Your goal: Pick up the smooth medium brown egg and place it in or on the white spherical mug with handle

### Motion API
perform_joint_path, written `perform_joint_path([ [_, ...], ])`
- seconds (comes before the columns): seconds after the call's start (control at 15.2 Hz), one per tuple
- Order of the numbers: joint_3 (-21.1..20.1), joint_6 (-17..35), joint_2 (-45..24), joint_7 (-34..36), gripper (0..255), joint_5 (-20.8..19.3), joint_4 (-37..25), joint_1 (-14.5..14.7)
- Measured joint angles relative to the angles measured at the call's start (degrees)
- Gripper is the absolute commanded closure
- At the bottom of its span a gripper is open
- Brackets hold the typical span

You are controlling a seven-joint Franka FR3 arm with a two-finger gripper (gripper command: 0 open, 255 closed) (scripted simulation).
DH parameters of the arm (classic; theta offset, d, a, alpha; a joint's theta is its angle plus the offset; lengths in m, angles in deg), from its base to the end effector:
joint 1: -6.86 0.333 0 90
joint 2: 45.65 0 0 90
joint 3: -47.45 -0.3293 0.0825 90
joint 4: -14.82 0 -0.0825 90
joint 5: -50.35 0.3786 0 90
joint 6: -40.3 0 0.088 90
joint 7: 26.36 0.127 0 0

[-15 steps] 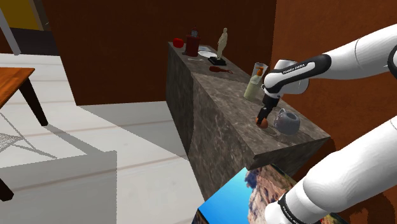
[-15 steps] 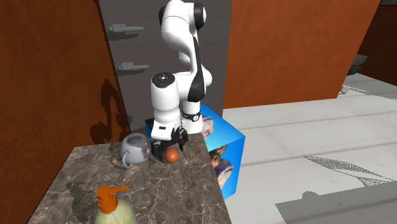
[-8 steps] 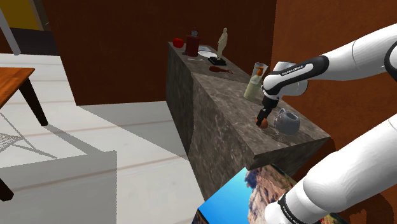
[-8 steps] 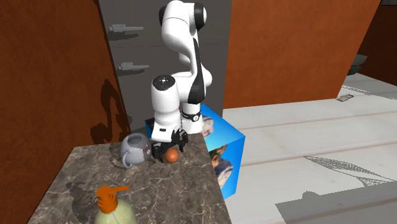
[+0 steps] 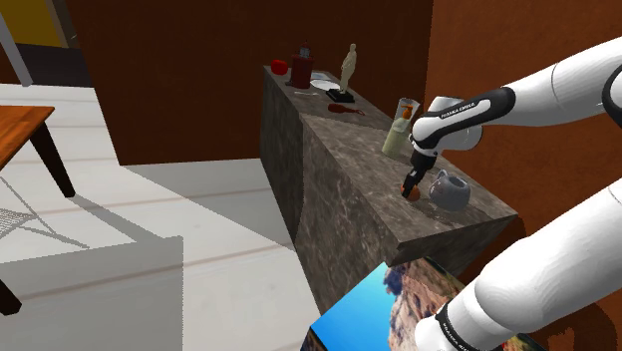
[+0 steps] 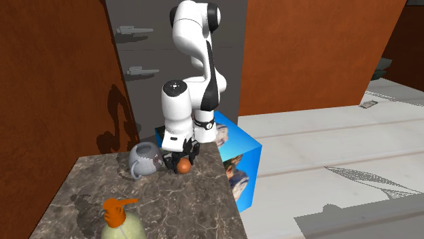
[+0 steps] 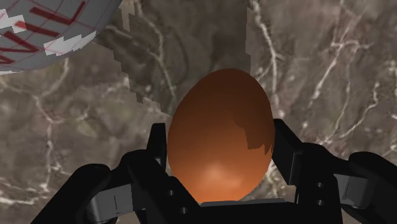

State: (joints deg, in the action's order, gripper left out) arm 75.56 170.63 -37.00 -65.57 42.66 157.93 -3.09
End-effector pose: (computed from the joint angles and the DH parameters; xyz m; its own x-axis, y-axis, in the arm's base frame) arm 0.3439 -0.2726 0.3238 0.9893 0.1202 -0.0824 0.1175 -0.9924 -0.0370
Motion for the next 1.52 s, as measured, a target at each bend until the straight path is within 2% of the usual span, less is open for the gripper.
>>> perform_joint_path([
  [0.26,-0.1,-0.4,0.3,0.1,255,-0.1,-0.1,0.0],
  [1.52,-2.3,-16.1,9.0,2.0,255,-2.3,-7.6,-0.5],
])
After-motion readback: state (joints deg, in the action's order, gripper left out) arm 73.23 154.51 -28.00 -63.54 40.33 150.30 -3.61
